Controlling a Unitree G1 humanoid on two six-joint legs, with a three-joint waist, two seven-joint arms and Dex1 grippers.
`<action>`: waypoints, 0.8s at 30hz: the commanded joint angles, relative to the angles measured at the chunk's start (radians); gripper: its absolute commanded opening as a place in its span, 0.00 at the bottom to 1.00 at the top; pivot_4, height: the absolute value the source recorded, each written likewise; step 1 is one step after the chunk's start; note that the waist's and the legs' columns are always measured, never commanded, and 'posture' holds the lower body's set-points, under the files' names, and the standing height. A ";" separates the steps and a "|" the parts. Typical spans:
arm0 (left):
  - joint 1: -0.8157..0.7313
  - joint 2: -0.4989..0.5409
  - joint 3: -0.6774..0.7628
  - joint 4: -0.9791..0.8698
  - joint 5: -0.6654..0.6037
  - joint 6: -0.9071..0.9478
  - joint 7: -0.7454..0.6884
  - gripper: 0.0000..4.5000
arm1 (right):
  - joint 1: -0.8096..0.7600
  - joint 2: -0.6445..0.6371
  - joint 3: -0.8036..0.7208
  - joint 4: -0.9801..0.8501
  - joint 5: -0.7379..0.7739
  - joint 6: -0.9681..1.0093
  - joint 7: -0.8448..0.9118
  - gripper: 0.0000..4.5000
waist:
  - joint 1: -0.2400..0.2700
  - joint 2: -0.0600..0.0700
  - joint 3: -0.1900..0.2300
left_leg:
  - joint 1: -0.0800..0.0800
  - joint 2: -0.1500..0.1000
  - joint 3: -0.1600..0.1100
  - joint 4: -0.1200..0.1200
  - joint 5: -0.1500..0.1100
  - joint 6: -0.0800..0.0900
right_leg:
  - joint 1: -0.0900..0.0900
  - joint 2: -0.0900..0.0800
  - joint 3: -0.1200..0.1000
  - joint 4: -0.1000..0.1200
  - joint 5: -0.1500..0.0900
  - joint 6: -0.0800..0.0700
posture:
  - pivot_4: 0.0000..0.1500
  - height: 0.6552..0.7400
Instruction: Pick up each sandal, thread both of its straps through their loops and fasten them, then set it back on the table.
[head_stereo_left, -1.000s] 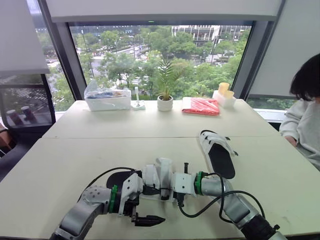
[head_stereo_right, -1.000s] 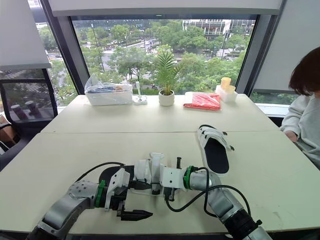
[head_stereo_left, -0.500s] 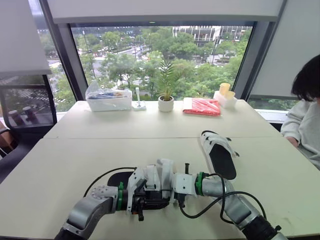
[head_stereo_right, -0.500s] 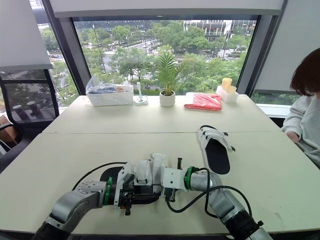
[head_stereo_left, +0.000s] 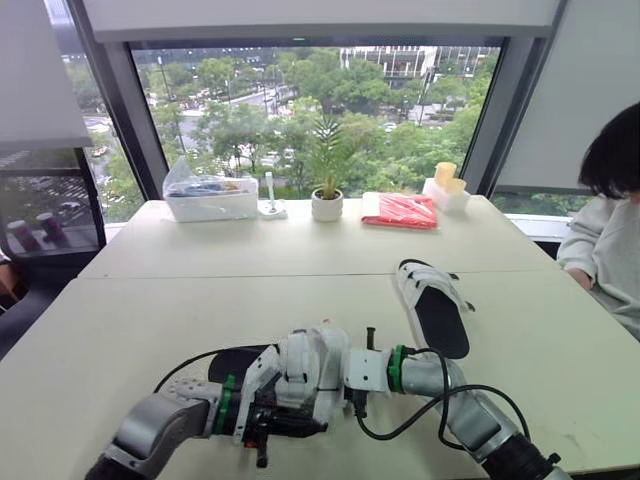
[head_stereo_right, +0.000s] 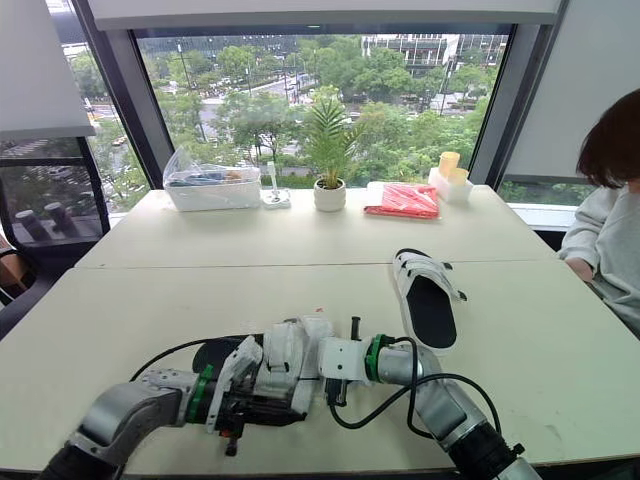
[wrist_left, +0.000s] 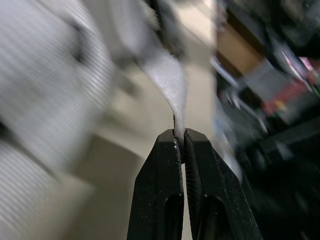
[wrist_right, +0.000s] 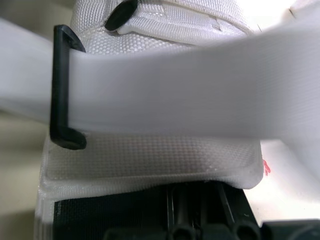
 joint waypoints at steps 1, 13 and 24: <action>0.040 0.070 -0.050 -0.050 0.009 -0.079 -0.125 0.01 | 0.080 -0.018 0.097 0.088 -0.049 0.052 0.064 0.00 | 0.003 0.000 0.000 | -0.001 0.000 0.000 0.000 0.000 0.000 | -0.001 0.000 0.000 0.000 0.000 0.000 | 1.00 0.97; 0.081 0.100 -0.056 -0.051 0.115 -0.463 -0.230 0.01 | 0.088 -0.029 0.093 0.086 -0.043 0.046 0.072 0.00 | 0.004 -0.001 0.000 | -0.001 0.002 0.000 -0.003 -0.003 -0.004 | -0.003 0.000 0.000 0.000 -0.004 -0.006 | 1.00 0.97; -0.265 -0.130 0.150 0.038 -0.110 -0.241 0.034 0.01 | 0.063 -0.027 0.093 0.119 -0.046 0.033 0.067 0.00 | 0.010 -0.003 0.002 | -0.002 0.001 -0.001 0.004 -0.003 -0.004 | 0.001 0.001 -0.002 0.000 -0.003 -0.005 | 1.00 0.97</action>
